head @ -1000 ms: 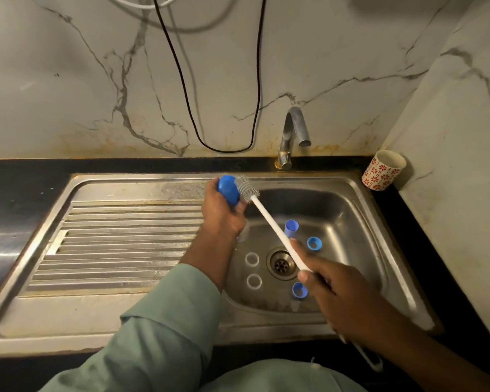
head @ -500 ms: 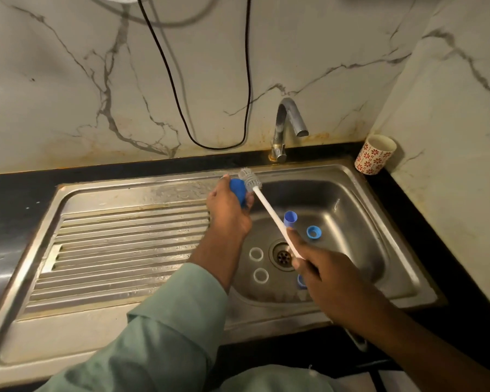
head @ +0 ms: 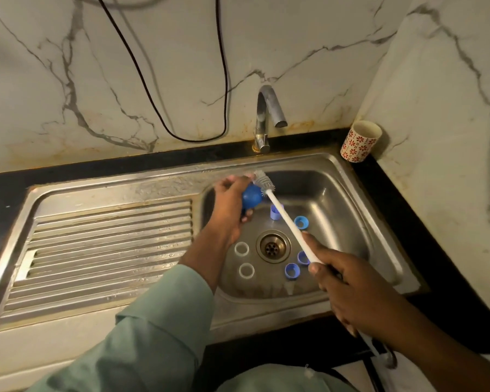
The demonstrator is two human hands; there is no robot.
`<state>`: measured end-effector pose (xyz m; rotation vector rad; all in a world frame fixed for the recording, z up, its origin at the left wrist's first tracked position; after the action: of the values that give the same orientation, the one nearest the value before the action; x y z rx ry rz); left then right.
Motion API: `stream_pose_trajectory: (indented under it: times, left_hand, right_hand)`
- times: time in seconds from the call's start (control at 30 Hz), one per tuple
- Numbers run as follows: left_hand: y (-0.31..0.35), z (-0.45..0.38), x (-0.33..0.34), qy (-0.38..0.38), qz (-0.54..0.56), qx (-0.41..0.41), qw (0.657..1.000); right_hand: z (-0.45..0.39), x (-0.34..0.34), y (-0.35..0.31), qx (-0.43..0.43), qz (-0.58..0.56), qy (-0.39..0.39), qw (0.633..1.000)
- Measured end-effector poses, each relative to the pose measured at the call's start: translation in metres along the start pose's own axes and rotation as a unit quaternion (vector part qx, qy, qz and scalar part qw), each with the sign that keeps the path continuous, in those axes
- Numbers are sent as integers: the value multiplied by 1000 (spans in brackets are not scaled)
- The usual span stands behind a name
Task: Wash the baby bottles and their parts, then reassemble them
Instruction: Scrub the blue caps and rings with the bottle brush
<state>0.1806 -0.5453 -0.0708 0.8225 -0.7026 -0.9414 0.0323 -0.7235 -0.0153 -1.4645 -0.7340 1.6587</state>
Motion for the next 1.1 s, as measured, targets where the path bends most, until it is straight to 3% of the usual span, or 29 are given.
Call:
stream_pose_trajectory:
  times: [0.1, 0.17, 0.23, 0.37, 0.57, 0.7, 0.8, 0.97, 1.1]
  left_hand:
    - [-21, 9, 30, -81, -88, 18, 993]
    - [-38, 7, 38, -45, -121, 69, 989]
    - [-58, -2, 56, -18, -223, 134, 965]
    - [-116, -23, 100, -103, -488, 211, 841]
    - [-195, -66, 164, -181, -641, 309, 679]
    - [-232, -78, 180, -188, -713, 340, 584]
    - [-253, -82, 186, -192, -730, 301, 583]
    - [-249, -76, 180, -172, -671, 254, 675]
    - [-195, -83, 159, -1, -585, 326, 742]
  right_hand:
    - [-29, -17, 21, 61, 25, 14, 998]
    - [-46, -31, 29, 70, 51, 50, 995]
    - [-64, -58, 44, 73, 62, 73, 993]
    - [-97, -93, 76, 84, 81, 72, 990]
    - [-139, -96, 116, 61, 106, 55, 991]
    - [-146, -93, 128, 71, 109, 41, 991]
    - [-146, -96, 140, 78, 98, 32, 992]
    - [-149, -105, 152, 97, 79, 21, 992]
    - [-151, -109, 152, 88, 72, 18, 993]
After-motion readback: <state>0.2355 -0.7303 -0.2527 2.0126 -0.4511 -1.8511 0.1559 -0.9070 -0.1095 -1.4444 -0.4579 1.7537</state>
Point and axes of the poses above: each hand's wrist, its own z-axis away from the middle knuckle, its own x-axis out of the palm, y = z × x, the point moved 2 cm from there along -z, towards the middle knuckle, and after that the axes turned 14 degrees about y, right-handed, at the moved point
